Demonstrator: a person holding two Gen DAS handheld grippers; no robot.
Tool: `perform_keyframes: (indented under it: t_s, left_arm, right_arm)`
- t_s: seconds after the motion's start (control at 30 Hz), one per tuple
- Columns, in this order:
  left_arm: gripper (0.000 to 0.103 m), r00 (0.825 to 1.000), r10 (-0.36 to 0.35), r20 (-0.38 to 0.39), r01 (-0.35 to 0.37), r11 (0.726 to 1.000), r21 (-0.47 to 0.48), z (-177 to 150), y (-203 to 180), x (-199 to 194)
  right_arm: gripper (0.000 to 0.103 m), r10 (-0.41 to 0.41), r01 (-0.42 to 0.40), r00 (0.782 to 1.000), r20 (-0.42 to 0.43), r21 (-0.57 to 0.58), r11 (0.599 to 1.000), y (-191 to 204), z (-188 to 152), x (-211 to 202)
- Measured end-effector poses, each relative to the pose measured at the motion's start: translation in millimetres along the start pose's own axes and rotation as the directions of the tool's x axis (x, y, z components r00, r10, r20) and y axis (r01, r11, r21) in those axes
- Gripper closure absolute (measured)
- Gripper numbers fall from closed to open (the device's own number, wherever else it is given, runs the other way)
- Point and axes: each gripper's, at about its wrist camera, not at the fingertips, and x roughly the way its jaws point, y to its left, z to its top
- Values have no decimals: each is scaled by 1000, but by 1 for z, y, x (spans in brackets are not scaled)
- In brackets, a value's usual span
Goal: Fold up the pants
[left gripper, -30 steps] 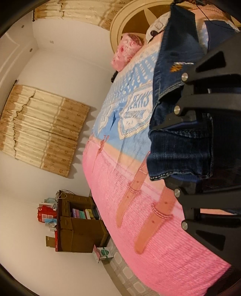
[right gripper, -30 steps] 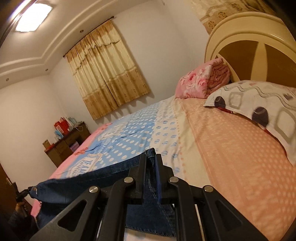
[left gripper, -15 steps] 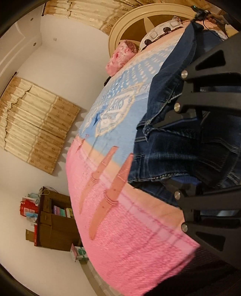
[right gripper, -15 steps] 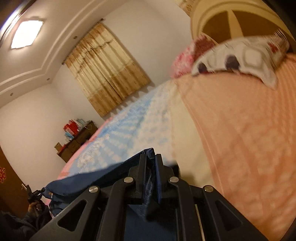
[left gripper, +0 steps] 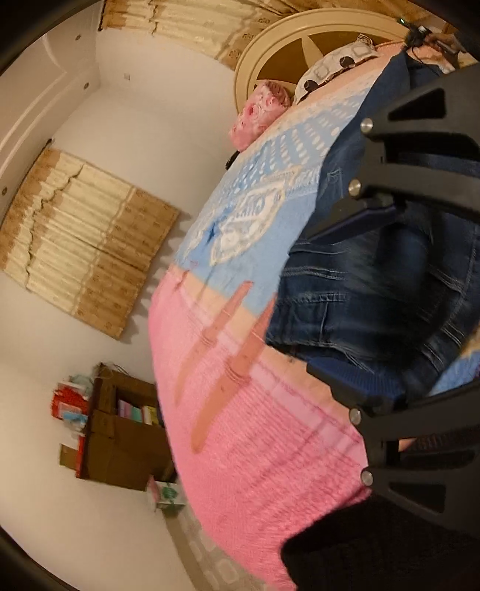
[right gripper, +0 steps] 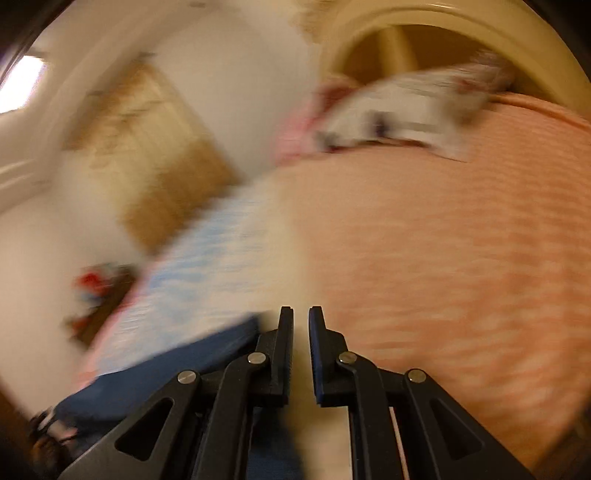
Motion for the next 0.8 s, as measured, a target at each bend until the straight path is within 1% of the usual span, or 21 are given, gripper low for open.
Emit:
perform_keyframes:
  t_s: [0.03, 0.07, 0.1, 0.13, 0.17, 0.27, 0.37, 0.4, 0.5, 0.53, 0.6, 0.63, 0.67, 0.7, 0.73, 0.8]
  left_arm:
    - [38, 1000, 4, -17, -5, 1000, -26, -2, 5, 0]
    - [38, 1000, -3, -27, 2, 999, -40, -3, 7, 0]
    - [38, 999, -18, -33, 16, 999, -46, -5, 8, -2]
    - [38, 999, -17, -38, 15, 999, -39, -8, 6, -3]
    - [38, 999, -6, -51, 5, 1000, -26, -10, 2, -3]
    - [30, 994, -20, -105, 21, 1000, 13, -17, -14, 2]
    - [28, 988, -33, -154, 41, 998, 50, -26, -34, 7]
    - [27, 986, -18, -164, 29, 997, 67, -29, -38, 8]
    - [27, 978, 48, -205, -29, 995, 99, -35, -41, 18]
    - [26, 973, 74, -219, -55, 994, 92, -36, -38, 22]
    - [26, 964, 82, -253, -74, 996, 39, -35, -24, 30]
    - [26, 960, 69, -271, -72, 997, -1, -33, -16, 35]
    - [26, 957, 39, -288, -57, 997, -56, -31, -8, 41]
    - [26, 957, 23, -290, -50, 995, -84, -30, -5, 44]
    - [26, 957, 14, -289, -46, 994, -103, -28, -3, 49]
    - [26, 959, 7, -285, -33, 996, -86, -25, -8, 55]
  right_arm:
    - [94, -36, 36, 999, -17, 22, 999, -10, -1, 4]
    - [94, -42, 43, 999, -21, 54, 998, -20, -5, 5]
    - [94, -38, 39, 999, -21, 73, 997, -23, -7, 5]
    - [94, -26, 28, 999, -23, 82, 996, -22, -11, 4]
    - [94, -7, 9, 1000, -25, 73, 997, -17, -15, 3]
    - [94, 42, -41, 998, -47, 24, 999, 7, -25, 4]
    - [91, 93, -94, 994, -61, -17, 995, 34, -31, 8]
    - [91, 108, -110, 992, -61, -35, 993, 44, -33, 9]
    - [90, 130, -133, 990, -61, -38, 990, 55, -40, 8]
    - [90, 134, -137, 989, -61, -34, 990, 56, -40, 10]
    - [90, 130, -132, 990, -55, -39, 990, 57, -42, 10]
    - [90, 130, -132, 990, -53, -38, 990, 56, -42, 9]
    - [90, 129, -131, 990, -52, -30, 991, 54, -42, 10]
    - [90, 125, -126, 991, -52, -25, 992, 52, -43, 11]
    - [90, 121, -122, 991, -51, -21, 992, 50, -45, 9]
    - [90, 113, -114, 992, -51, -19, 993, 47, -49, 4]
